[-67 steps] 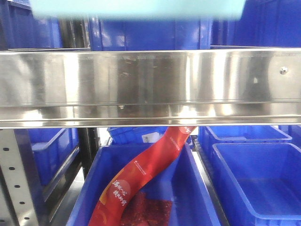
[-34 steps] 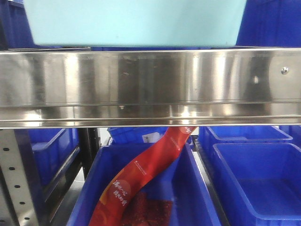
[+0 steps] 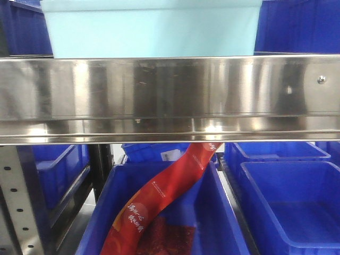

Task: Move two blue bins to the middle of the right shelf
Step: 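Push the teal bin with both grippers onto the upper shelf rollers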

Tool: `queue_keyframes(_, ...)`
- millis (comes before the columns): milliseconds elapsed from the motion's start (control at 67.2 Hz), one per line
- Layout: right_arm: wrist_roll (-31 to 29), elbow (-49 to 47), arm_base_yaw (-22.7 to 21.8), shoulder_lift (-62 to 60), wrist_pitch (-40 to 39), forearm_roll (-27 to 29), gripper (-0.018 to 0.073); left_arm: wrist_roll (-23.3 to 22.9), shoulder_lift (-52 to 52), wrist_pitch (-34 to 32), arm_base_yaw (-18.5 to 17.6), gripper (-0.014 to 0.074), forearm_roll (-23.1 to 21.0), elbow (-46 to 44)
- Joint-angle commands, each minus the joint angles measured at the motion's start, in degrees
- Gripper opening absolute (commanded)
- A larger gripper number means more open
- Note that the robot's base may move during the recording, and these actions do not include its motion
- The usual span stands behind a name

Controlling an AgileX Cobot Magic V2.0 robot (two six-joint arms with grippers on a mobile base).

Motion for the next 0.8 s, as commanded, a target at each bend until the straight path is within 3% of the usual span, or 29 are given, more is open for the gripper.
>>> queue_keyframes(0, 0.15, -0.63, -0.01, -2.98, -0.8, -1.34, 0.0421, -0.59, -2.49, 1.2, -0.26, 0.0388, 0.67, -1.98)
queue_keyframes(89, 0.04, -0.63, -0.01, -5.14, -0.7, -1.34, 0.0363, -0.59, -4.42, 1.55, -0.26, 0.0283, 0.67, -2.31)
queue_keyframes(164, -0.04, -0.63, -0.01, -6.67, -0.7, -1.34, 0.0243, -0.59, -5.64, 1.55, -0.26, 0.0149, 0.67, -2.31)
queue_keyframes(298, -0.04, -0.63, -0.01, -8.73, 0.43, -1.34, -0.0066, -0.59, -7.41, 3.44, -0.26, -0.0111, 0.55, -2.04)
queue_keyframes(342, -0.04, -0.29, -0.01, -9.04, 0.66, -1.43, -0.0167, -0.59, -7.7, 3.56, -0.26, -0.011, 0.55, -0.94)
queue_keyframes(461, -0.7, 4.69, 0.1, -11.59, -5.45, -2.68, -0.0165, -0.59, -10.54, -2.92, -0.26, -0.011, -0.33, 5.93)
queue_keyframes(640, -4.23, 20.87, 0.2, -18.39, -23.7, -2.92, -0.0165, -0.59, -18.41, -23.17, -0.26, -0.011, -4.63, 25.12)
queue_keyframes(789, -4.23, 32.88, 0.2, -23.93, -35.72, -3.02, -0.0165, -0.59, -25.12, -37.53, -0.26, -0.011, -4.95, 39.29)
